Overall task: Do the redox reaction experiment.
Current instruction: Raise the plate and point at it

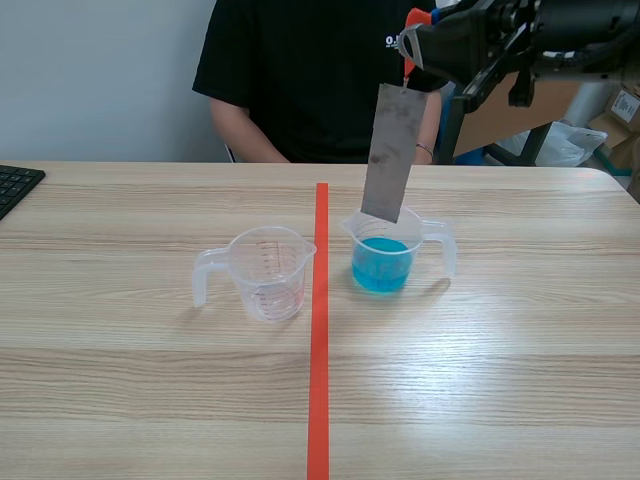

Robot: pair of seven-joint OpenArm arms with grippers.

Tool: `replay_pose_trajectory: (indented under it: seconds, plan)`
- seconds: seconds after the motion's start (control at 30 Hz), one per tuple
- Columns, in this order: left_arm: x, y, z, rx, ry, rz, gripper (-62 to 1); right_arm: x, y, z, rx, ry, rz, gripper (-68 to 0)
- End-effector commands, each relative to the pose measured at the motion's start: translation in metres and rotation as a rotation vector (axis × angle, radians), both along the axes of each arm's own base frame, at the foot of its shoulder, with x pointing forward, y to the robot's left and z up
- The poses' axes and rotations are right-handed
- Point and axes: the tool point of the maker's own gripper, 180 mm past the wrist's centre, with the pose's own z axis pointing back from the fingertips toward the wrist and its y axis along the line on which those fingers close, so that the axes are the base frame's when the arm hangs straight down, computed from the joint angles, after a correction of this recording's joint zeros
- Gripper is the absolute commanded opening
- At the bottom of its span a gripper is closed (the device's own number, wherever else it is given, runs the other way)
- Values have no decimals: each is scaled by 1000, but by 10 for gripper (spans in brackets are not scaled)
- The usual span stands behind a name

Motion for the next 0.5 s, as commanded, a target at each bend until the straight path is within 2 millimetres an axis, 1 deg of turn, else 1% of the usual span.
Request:
replay_pose_trajectory:
  seconds: [0.0,0.17,0.3,0.4,0.47]
  plan:
    - [1,-2,3,-8,-14,0,-560,-1,-2,21,9,-54,13,-658]
    - [1,-2,3,-8,-14,-1,-560,-2,-2,22,-1,-53,13,-658]
    - [4,1,4,1,-14,-22,-560,-1,-8,30,25,-57,-2,-658]
    - [10,5,7,15,-15,-67,-560,1,-14,35,32,-72,-18,-658]
    - [18,10,12,21,-28,-93,-560,1,-16,38,34,-77,-25,-658]
